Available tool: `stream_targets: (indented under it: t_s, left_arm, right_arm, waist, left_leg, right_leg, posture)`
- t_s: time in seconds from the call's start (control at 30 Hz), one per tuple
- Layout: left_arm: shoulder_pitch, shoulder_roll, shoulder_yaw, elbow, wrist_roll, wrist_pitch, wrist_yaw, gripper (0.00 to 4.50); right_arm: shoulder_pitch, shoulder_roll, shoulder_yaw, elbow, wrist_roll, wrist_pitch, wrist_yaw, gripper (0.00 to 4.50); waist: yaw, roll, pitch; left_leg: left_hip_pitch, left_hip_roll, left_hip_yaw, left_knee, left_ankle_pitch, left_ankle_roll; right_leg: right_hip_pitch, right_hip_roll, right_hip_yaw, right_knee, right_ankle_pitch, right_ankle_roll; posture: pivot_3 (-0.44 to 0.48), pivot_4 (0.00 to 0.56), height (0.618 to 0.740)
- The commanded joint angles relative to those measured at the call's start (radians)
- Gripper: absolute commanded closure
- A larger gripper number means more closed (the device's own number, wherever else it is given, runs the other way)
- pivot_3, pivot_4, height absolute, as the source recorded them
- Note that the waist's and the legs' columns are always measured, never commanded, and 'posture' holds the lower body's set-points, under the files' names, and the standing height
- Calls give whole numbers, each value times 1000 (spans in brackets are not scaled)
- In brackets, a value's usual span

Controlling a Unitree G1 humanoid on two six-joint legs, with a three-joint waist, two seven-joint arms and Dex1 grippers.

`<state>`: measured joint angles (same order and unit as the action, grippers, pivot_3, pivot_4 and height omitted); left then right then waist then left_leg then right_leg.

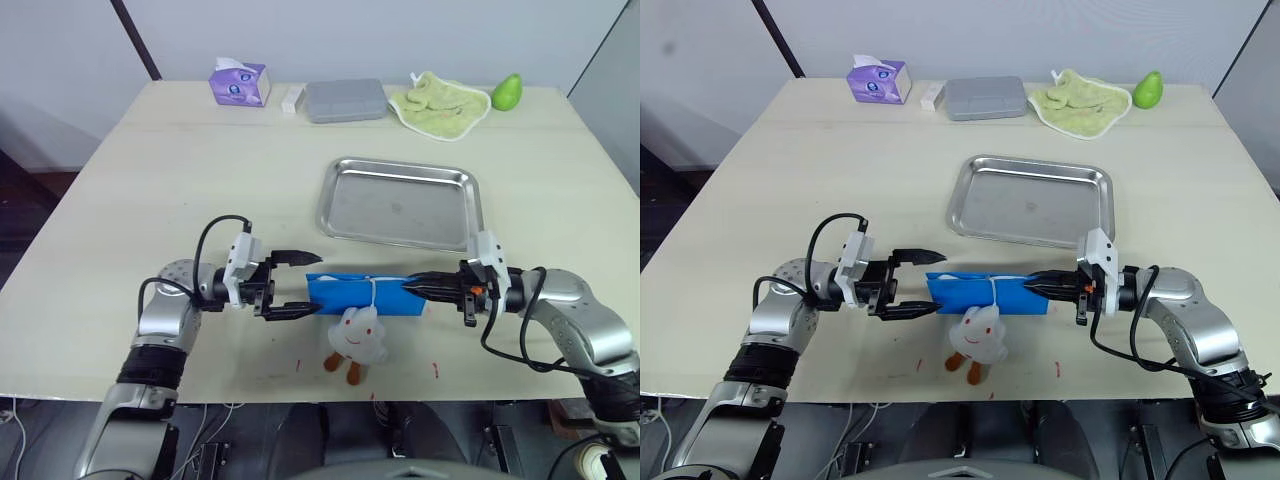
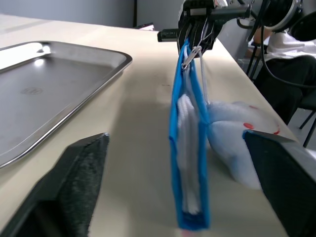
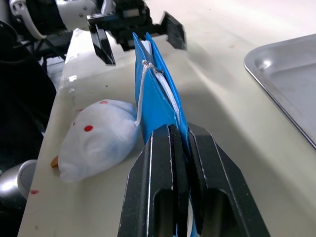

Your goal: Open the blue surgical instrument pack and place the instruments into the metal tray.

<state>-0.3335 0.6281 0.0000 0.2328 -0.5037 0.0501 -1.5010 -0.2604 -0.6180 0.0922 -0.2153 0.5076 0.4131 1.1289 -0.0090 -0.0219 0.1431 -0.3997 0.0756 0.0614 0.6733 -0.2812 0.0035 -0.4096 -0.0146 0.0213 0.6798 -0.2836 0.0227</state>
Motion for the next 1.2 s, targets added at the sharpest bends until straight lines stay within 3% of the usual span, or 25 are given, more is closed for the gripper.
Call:
stream_targets:
  t_s: [0.03, 0.3, 0.5, 0.67, 0.8, 1.2]
  left_arm:
    - [35, 45, 61, -81, -49, 49, 4, 55]
    - [167, 186, 173, -356, -214, 329, 57, 55]
    - [209, 201, 156, -556, -277, 445, 142, 55]
    - [159, 242, 26, -633, -175, 492, 186, 55]
    - [88, 206, -103, -606, -103, 508, 215, 55]
    - [69, 127, -268, -556, 140, 345, 279, 55]
  right_arm:
    - [-24, -16, -35, -10, 5, -20, 3, 4500]
    - [-62, -37, -46, 57, -15, -45, 21, 4500]
    - [-74, -44, -49, 80, -24, -59, 32, 4500]
    - [-64, -50, -44, 63, -25, -48, 30, 4500]
    - [-59, -50, -37, 50, -27, -43, 23, 4500]
    - [-39, -56, -45, 5, -10, -11, 12, 4500]
  waist:
    - [-1, 0, 0]
    - [2, 0, 1]
    - [9, 1, 1]
    - [12, 1, 1]
    - [20, 1, 1]
    - [21, 1, 1]
  left_leg:
    - [0, 0, 0, 0, 0, 0]
    - [0, 0, 0, 0, 0, 0]
    - [0, 0, 0, 0, 0, 0]
    - [0, 0, 1, 0, 0, 0]
    - [0, -1, 1, 0, 0, 0]
    - [1, 0, 2, 0, 0, 0]
  right_leg:
    - [0, 0, 0, 0, 0, 0]
    - [0, -1, 0, 0, 0, 0]
    - [0, -1, 1, 0, 0, 0]
    - [0, -1, 1, 0, 0, 0]
    - [0, -1, 2, 0, 0, 0]
    - [0, 0, 3, 0, 0, 0]
  posture:
    - [0, 150, 740]
    - [0, 150, 740]
    - [0, 150, 740]
    - [0, 150, 740]
    - [0, 150, 740]
    - [0, 150, 740]
